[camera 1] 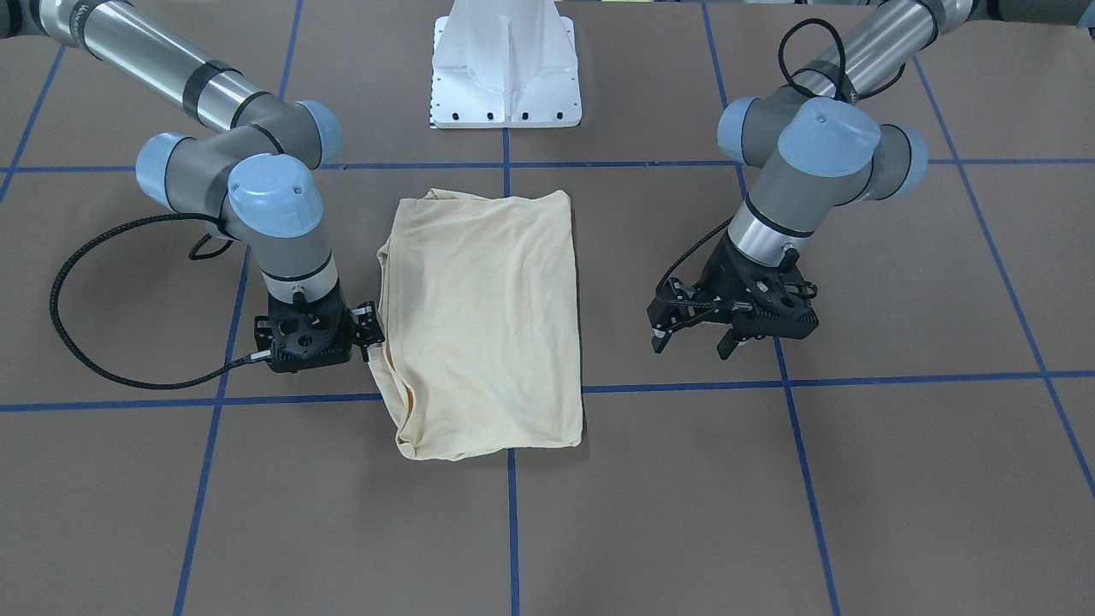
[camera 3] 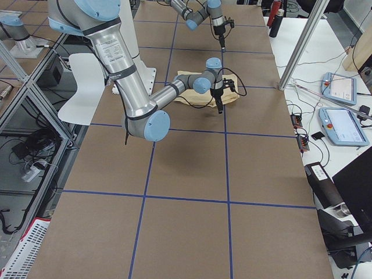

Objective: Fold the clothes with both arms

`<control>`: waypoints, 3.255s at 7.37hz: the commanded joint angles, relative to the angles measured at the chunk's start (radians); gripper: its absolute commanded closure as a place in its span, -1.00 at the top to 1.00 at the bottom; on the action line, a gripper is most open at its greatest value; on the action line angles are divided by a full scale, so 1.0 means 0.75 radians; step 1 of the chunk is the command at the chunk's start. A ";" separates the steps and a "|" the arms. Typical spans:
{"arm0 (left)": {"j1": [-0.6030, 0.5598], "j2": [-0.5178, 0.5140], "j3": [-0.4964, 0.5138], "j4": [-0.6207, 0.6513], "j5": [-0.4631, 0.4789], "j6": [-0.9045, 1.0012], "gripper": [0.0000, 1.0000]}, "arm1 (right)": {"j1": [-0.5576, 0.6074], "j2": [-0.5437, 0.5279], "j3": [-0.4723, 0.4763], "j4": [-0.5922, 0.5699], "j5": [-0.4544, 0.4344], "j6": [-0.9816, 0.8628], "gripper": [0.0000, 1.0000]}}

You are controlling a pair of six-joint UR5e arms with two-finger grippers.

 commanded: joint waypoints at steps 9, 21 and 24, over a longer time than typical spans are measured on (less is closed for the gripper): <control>0.002 0.000 -0.119 -0.012 0.012 0.003 1.00 | 0.026 0.214 -0.108 0.016 0.065 -0.001 1.00; 0.002 -0.043 -0.137 -0.012 0.035 -0.004 1.00 | 0.118 0.254 -0.445 0.224 0.011 -0.255 1.00; 0.002 -0.034 -0.180 0.002 0.012 -0.010 1.00 | 0.148 0.248 -0.351 0.208 0.183 -0.243 1.00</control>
